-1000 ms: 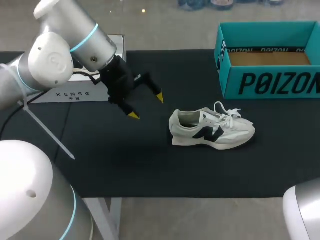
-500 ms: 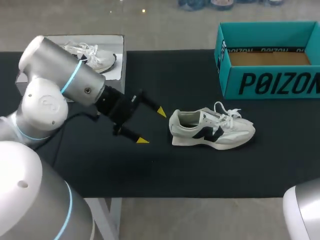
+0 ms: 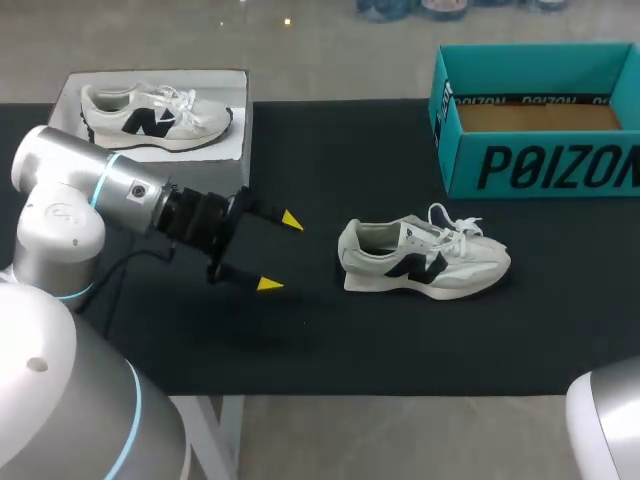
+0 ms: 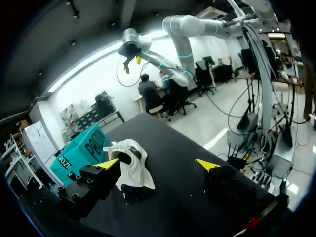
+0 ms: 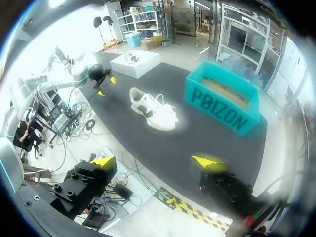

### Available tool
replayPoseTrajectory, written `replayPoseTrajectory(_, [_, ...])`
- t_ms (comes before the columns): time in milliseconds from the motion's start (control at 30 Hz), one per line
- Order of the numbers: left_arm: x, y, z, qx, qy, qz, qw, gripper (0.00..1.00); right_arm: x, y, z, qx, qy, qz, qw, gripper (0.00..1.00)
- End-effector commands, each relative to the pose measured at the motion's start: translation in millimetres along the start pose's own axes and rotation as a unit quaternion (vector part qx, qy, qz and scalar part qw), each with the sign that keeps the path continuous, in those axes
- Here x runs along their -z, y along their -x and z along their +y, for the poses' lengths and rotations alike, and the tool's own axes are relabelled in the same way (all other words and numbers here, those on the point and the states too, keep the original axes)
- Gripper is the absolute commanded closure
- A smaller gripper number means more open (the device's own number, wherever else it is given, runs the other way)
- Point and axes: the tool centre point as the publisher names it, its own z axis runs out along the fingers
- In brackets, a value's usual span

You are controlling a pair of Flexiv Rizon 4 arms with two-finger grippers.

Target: Take the shoe out of the shoebox, open the shoe tongue, remove and reinsert the insole, then place the shoe into the shoebox

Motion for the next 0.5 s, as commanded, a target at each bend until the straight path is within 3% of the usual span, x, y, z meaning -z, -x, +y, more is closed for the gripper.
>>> replayPoseTrajectory(33, [-4.5,6.3,-5.0,-0.017,-0.003,-0.007,1.0,0.0,0.5,1.8,3.3,-0.001,-0.004,0.002,1.0,0.0])
replayPoseTrajectory(500, [-4.5,6.3,-5.0,-0.017,-0.003,-0.007,1.0,0.0,0.5,1.8,3.3,-0.001,-0.004,0.002,1.0,0.0])
